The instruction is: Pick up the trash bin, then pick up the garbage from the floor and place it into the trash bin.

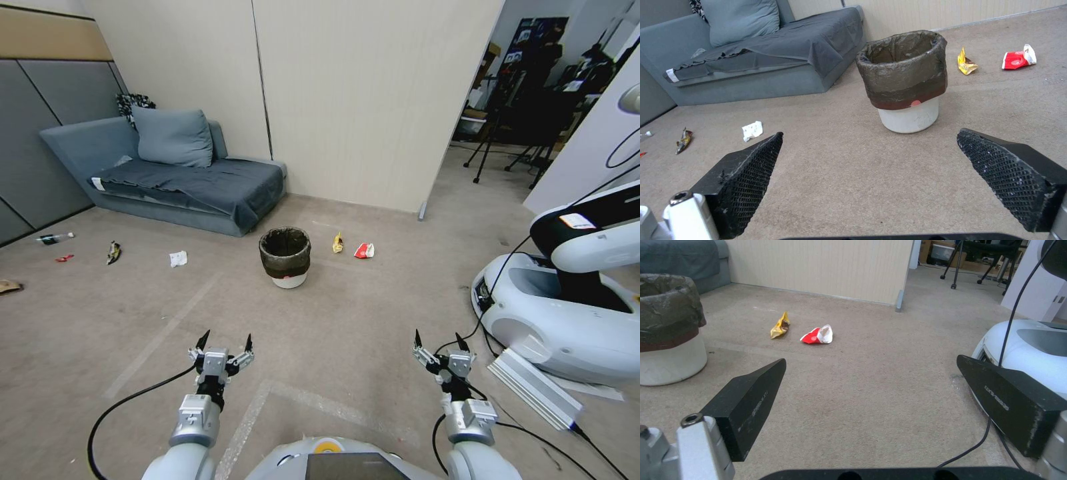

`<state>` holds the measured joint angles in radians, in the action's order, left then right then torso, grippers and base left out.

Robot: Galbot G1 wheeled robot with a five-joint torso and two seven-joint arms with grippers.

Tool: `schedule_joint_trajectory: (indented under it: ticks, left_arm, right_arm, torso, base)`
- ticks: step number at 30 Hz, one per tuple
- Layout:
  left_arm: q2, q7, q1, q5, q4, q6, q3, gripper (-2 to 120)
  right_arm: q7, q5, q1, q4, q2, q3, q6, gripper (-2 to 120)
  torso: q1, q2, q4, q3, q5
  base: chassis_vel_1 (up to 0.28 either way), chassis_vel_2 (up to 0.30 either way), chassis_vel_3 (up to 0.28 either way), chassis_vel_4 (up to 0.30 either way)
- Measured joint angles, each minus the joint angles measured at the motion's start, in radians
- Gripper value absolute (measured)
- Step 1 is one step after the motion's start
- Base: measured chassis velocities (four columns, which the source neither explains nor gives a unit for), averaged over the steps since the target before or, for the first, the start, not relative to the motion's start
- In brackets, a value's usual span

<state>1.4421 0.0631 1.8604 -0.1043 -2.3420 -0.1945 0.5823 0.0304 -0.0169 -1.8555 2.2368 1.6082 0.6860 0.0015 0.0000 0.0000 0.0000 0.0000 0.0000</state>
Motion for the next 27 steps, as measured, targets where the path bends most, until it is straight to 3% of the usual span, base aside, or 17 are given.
schedule_joint_trajectory:
  ticks: [27]
  left_arm:
    - [0.006,-0.003,0.01,0.003,0.004,-0.003,-0.009,100]
  right_arm:
    - [0.003,-0.006,-0.01,-0.006,0.0,-0.001,0.008,100]
  torso:
    - [0.0,0.0,0.0,0.0,0.0]
  base:
    - [-0.047,0.046,0.048,-0.046]
